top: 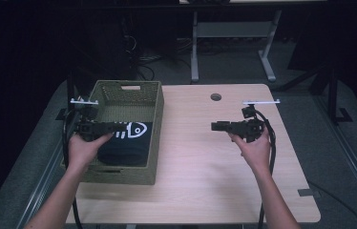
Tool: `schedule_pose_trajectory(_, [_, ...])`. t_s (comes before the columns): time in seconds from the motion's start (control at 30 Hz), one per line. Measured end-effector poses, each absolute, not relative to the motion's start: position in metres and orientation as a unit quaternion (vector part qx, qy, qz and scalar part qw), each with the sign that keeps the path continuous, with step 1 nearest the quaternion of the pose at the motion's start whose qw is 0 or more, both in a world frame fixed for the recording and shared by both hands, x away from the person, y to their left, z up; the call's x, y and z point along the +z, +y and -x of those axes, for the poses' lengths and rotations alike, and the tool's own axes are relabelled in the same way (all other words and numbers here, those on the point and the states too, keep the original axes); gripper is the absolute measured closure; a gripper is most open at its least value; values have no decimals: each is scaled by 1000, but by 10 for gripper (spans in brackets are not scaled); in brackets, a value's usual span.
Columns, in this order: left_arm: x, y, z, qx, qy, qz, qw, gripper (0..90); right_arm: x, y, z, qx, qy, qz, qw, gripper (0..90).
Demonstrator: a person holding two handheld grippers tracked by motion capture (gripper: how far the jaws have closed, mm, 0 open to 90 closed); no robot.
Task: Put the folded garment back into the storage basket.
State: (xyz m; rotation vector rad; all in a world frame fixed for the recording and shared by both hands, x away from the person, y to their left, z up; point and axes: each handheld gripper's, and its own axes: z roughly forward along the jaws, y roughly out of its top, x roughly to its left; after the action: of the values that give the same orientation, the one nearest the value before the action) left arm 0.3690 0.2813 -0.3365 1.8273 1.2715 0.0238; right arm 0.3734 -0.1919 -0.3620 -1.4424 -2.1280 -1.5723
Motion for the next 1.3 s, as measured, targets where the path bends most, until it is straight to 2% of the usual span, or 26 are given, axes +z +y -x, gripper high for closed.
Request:
schedule_pose_trajectory(0.4, [-331,224,-356,3,461,-762,456,507,-373,-243,-354,-523,-689,500,47,507])
schedule_pose_trajectory(0.67, [-337,200,-351,-9,444,-761,473,473,-378,-265,-344,-521,-683,511,39,483])
schedule_pose_trajectory(0.97, [-347,147,-340,-28,399,-776,487,442,-388,-296,-329,-519,-673,527,25,463])
schedule_pose_trajectory(1.3, [-356,111,-329,-27,390,-783,484,394,-396,-318,-313,-522,-661,539,16,420])
